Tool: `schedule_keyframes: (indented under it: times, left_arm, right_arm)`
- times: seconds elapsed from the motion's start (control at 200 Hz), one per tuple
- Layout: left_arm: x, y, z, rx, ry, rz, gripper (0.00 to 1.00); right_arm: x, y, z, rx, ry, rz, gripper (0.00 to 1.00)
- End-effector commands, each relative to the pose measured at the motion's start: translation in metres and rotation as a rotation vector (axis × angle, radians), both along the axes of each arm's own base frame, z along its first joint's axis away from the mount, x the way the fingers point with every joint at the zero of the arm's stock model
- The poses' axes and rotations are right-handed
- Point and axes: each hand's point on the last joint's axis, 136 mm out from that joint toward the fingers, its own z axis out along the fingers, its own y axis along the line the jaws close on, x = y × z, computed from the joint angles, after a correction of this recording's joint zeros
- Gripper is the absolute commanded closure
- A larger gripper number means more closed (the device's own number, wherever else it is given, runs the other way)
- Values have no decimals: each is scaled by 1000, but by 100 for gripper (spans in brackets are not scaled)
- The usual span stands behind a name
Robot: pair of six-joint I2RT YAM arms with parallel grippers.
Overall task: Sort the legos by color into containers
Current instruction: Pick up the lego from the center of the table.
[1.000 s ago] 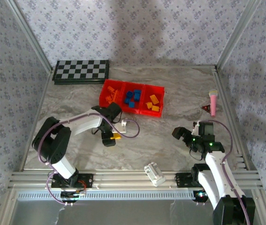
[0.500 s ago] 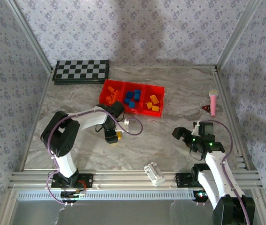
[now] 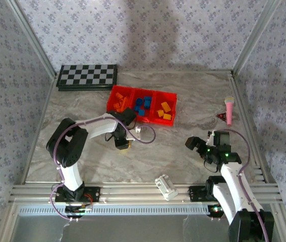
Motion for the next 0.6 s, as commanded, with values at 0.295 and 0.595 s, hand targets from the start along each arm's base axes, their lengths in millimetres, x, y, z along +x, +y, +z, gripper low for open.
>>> schedule_keyframes:
  times: [0.295,0.595]
  left_arm:
    - [13,-68,76,-288,-181,93,74]
    - [74,-131,152,-476,-361,243,85]
  right_arm:
    - [1,-2,-2,-7,4,3,0]
    - [2,-2,5,-14,-4,7,0]
